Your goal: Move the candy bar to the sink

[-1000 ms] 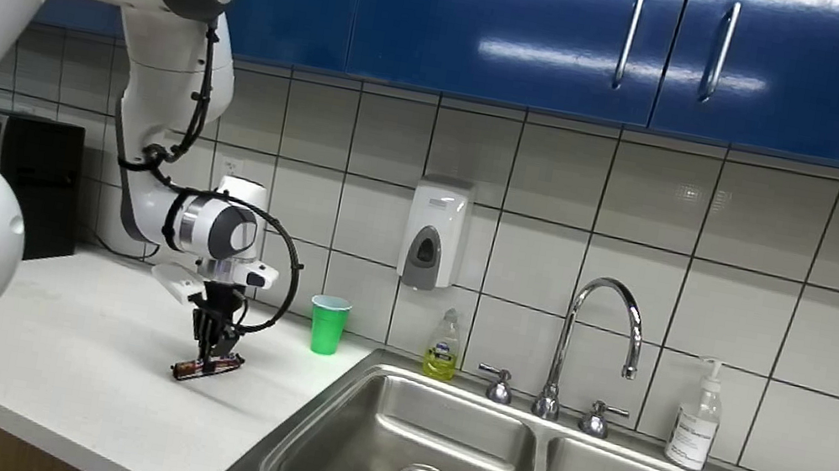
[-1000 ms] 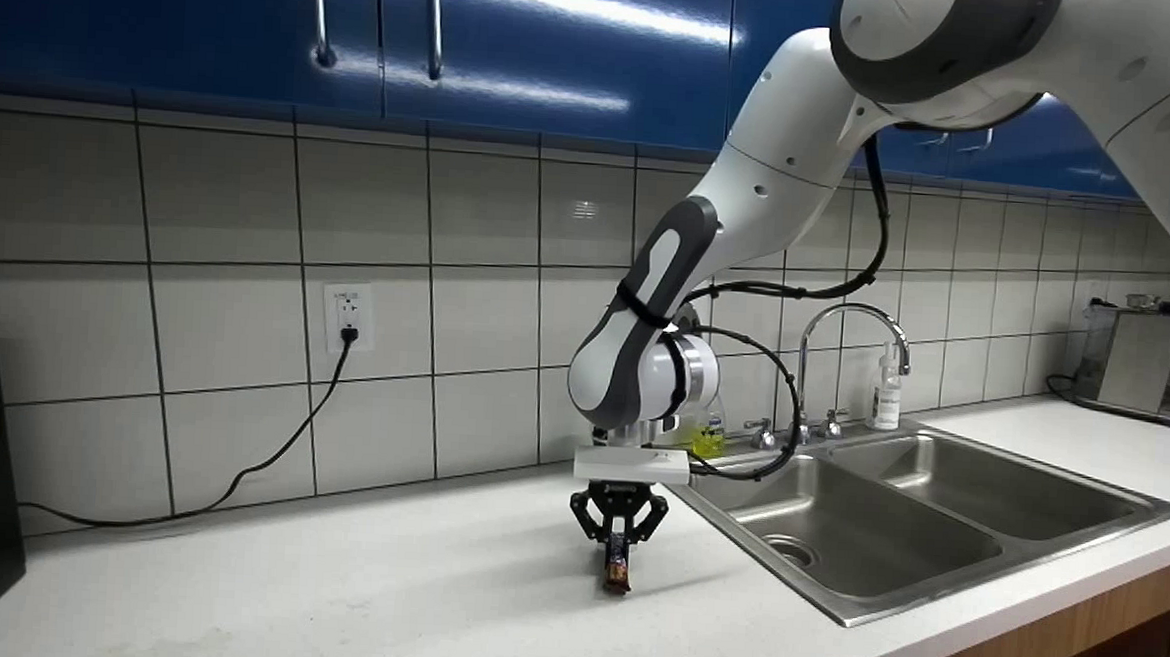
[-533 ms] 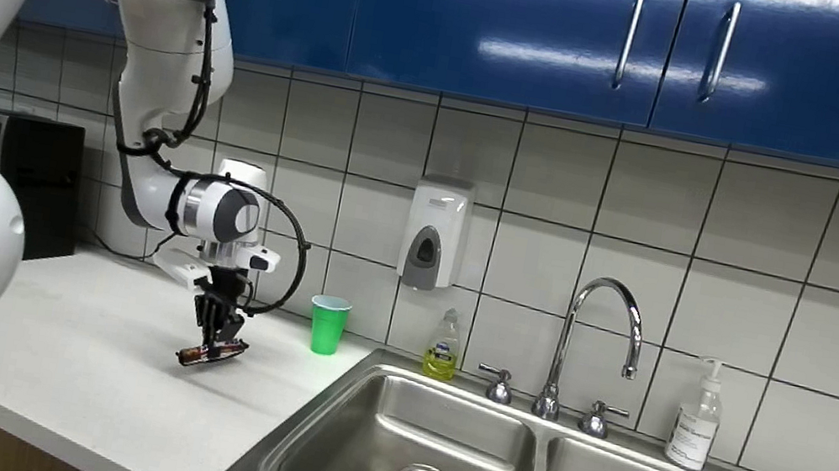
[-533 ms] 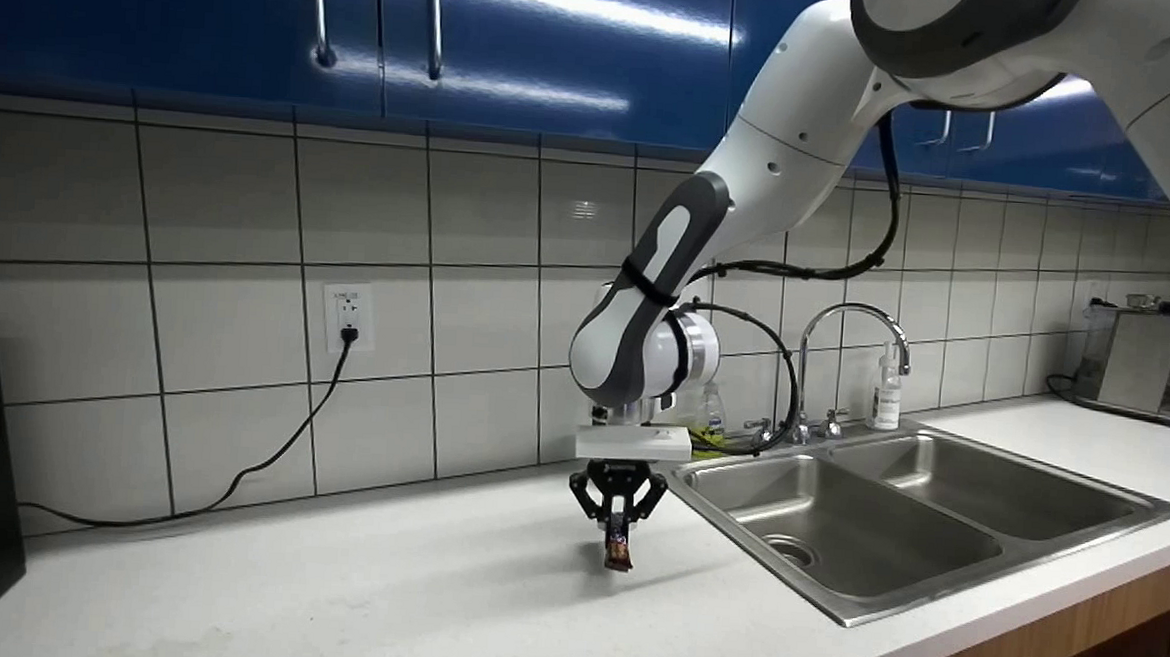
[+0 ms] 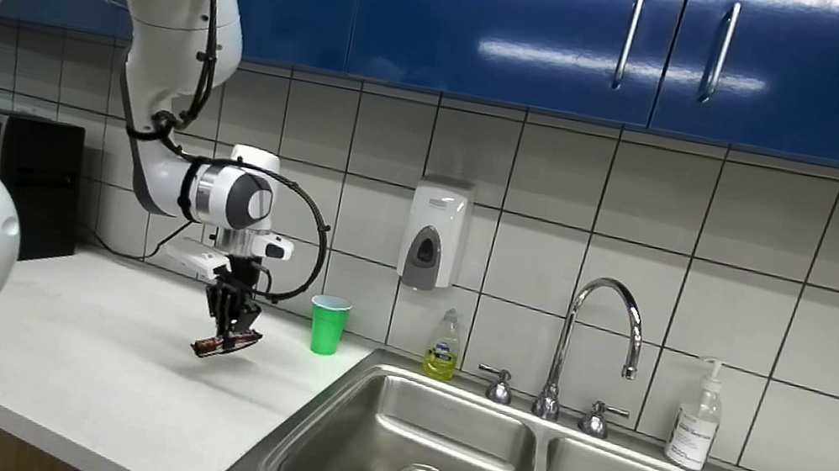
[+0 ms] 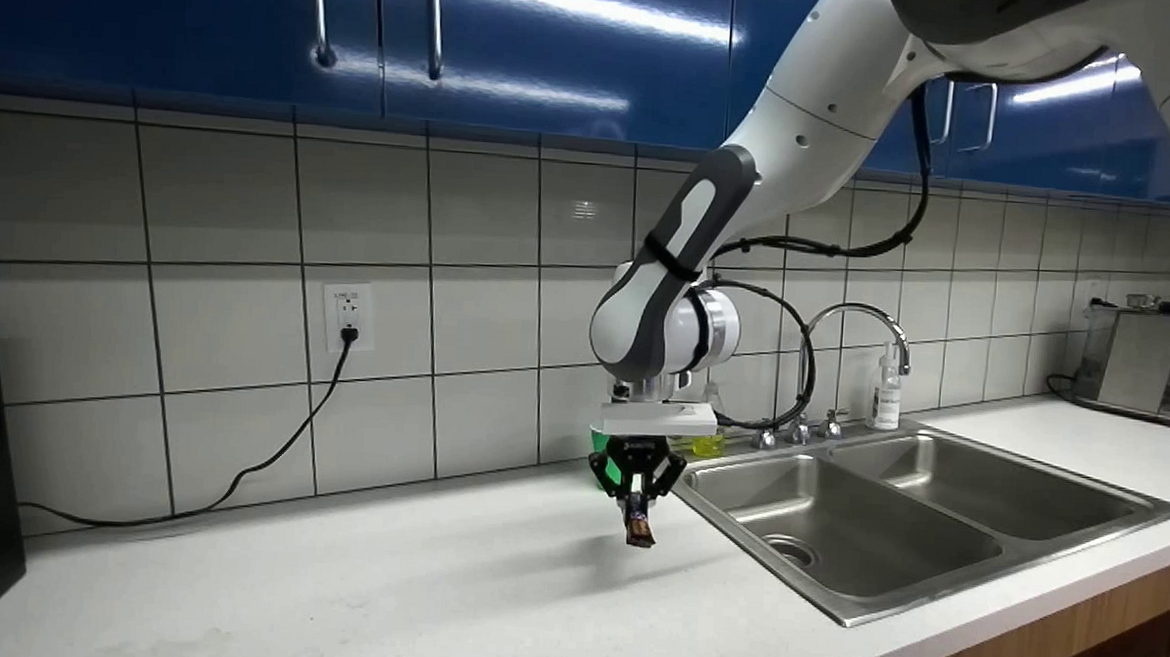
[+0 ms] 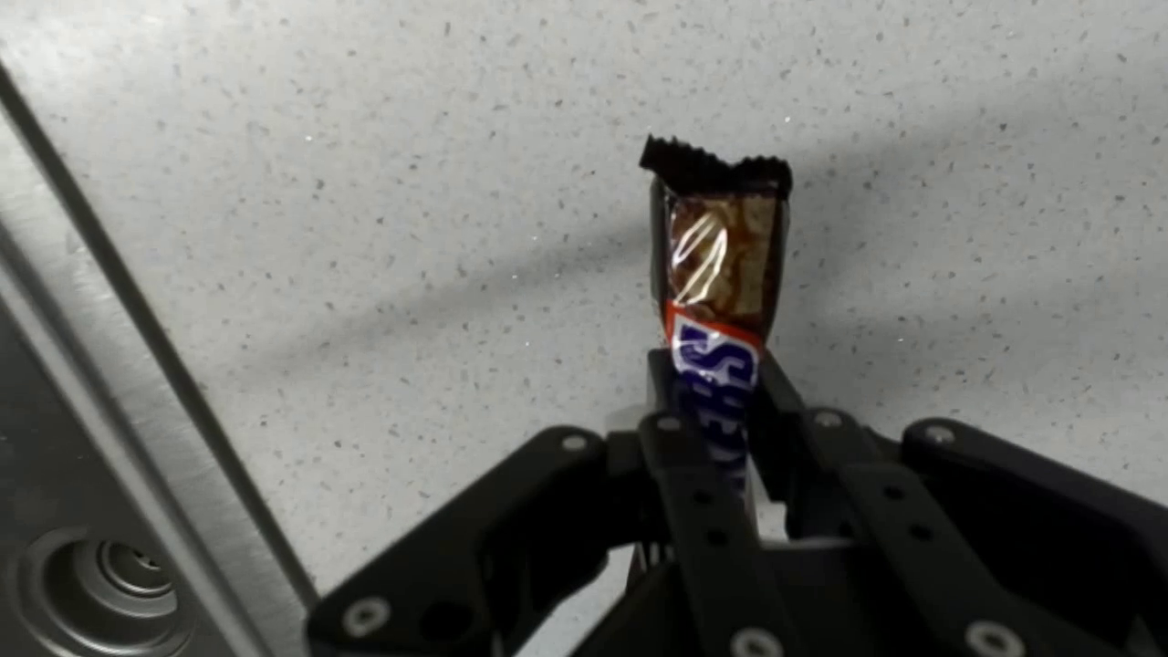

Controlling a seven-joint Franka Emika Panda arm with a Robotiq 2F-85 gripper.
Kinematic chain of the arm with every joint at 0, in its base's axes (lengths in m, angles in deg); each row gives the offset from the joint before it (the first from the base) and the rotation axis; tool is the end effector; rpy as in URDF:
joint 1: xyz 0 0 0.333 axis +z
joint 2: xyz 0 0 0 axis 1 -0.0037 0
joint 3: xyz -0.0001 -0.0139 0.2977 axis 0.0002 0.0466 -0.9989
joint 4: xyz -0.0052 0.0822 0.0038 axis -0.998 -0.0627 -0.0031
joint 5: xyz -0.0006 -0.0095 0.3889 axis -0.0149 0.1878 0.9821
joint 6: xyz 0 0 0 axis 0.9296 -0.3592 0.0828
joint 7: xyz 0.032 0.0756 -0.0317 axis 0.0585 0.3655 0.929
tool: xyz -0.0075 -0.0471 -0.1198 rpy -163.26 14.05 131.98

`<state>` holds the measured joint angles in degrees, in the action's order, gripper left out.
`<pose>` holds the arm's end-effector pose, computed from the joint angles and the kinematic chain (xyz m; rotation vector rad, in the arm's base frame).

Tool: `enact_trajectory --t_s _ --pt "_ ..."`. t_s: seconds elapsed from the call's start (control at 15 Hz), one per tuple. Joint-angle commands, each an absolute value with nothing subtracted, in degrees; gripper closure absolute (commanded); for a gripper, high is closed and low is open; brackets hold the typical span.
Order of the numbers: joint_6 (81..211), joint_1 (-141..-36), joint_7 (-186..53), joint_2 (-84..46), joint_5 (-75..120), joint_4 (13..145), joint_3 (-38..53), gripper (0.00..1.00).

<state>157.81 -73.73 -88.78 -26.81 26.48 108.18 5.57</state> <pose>0.5505 0.1399 0.1750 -3.1155 0.3698 -0.0135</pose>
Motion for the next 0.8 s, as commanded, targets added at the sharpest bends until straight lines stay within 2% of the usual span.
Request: enact_trajectory --t_s 0.0,0.73 --pt "156.64 -76.41 -85.83 -22.92 24.24 111.57 6.17 0.95" --pt "161.32 -87.01 -80.11 -20.44 25.41 117.32 10.34 0.95"
